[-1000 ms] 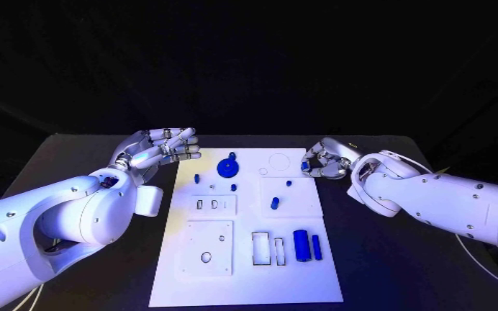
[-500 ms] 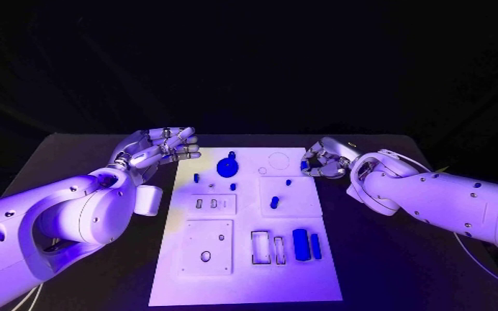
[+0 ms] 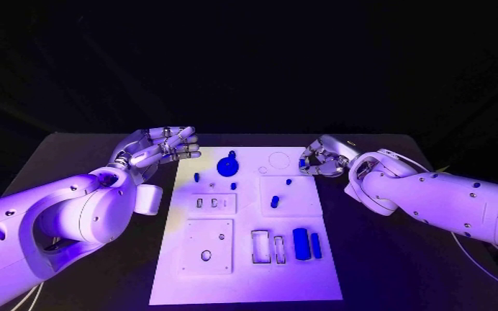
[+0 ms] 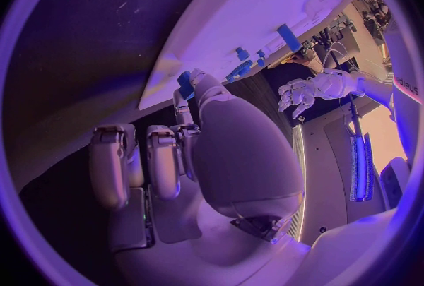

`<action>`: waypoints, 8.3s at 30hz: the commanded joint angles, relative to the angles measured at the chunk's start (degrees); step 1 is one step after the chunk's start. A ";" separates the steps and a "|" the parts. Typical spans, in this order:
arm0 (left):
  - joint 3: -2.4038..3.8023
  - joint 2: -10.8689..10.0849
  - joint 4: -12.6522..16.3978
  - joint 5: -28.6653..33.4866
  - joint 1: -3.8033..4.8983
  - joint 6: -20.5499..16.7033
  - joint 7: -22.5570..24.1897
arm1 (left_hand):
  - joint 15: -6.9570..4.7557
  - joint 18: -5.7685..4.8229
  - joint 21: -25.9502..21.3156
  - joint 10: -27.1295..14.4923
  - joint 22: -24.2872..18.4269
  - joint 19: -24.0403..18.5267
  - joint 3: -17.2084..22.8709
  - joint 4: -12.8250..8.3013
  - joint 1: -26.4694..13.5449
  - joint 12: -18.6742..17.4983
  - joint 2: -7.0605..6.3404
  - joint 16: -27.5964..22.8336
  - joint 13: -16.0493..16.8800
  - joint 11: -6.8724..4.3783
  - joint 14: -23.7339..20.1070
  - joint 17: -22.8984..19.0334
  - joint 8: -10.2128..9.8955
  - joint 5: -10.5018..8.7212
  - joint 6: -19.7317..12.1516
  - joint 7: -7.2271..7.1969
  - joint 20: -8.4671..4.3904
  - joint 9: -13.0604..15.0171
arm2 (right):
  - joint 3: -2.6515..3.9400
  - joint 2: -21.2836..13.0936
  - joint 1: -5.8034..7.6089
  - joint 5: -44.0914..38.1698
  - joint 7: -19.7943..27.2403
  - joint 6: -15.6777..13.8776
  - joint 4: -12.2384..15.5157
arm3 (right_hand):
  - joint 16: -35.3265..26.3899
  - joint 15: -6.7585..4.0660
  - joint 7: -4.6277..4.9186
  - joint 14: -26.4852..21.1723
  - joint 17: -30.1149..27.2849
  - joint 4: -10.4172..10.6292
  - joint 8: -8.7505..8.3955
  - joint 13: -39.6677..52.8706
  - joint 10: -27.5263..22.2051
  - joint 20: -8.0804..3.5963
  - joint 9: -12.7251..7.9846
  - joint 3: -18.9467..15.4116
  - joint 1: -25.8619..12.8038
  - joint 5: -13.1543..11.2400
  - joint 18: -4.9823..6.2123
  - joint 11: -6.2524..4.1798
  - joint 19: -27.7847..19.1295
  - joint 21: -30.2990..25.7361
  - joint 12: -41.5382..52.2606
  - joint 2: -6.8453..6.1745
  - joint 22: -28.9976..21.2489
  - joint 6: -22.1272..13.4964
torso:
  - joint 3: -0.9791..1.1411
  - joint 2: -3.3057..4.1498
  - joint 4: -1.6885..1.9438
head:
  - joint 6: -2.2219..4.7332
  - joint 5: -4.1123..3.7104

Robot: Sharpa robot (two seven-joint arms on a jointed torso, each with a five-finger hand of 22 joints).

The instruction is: Assemble the parts on the task board

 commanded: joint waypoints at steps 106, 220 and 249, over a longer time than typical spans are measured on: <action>-0.06 1.25 -1.88 0.04 0.03 1.42 -0.21 | 0.31 0.51 0.36 0.04 0.12 -0.64 -0.05 -0.38 0.84 -0.64 0.42 -0.50 -0.03 0.19 0.35 0.19 -0.60 -0.35 0.02 0.22 0.04 -0.10 | -1.07 19.51 -2.63 -20.82 -16.43 5.28 7.20 | 0.17 0.64 0.63 5.89 14.71 1.79 -2.07 7.13 -0.18 0.11 0.33 -0.62 -5.34 1.40 -0.73 1.13 2.39 -0.60 -2.52 -2.09 11.03 -3.07 | -0.68 -1.35 0.57 | -3.70 4.79; -2.01 26.06 -25.29 -59.47 3.46 37.14 -59.24 | -11.37 -9.80 67.59 19.23 79.18 44.63 -0.88 2.63 -16.77 58.79 -1.04 80.03 58.33 -10.38 31.71 82.70 13.01 -0.34 8.42 -8.84 -14.03 21.22 | -0.60 -5.42 5.33 18.32 -1.36 -3.12 17.11 | -5.27 1.49 1.73 3.38 5.00 6.91 -0.51 -3.83 -8.64 1.15 0.56 -12.02 -3.79 2.55 2.29 2.18 -5.10 -13.64 -12.96 -0.64 2.36 -7.92 | 0.56 -4.92 -0.10 | -7.03 6.67; -2.22 26.46 -25.49 -59.58 3.43 38.79 -58.78 | -11.51 -9.80 67.59 19.26 79.18 44.63 3.78 2.27 -12.91 58.80 -0.69 80.03 58.92 -10.56 31.71 82.70 13.95 -0.33 7.30 -9.01 -14.06 24.56 | -0.65 -5.14 5.24 18.32 -1.58 -2.70 16.90 | -5.34 1.46 1.69 3.38 4.92 6.88 -0.46 -3.77 -8.53 1.12 0.59 -11.99 -3.77 2.68 2.30 2.15 -5.09 -13.76 -12.86 -0.33 2.30 -7.88 | 0.60 -4.85 -0.07 | -7.34 6.59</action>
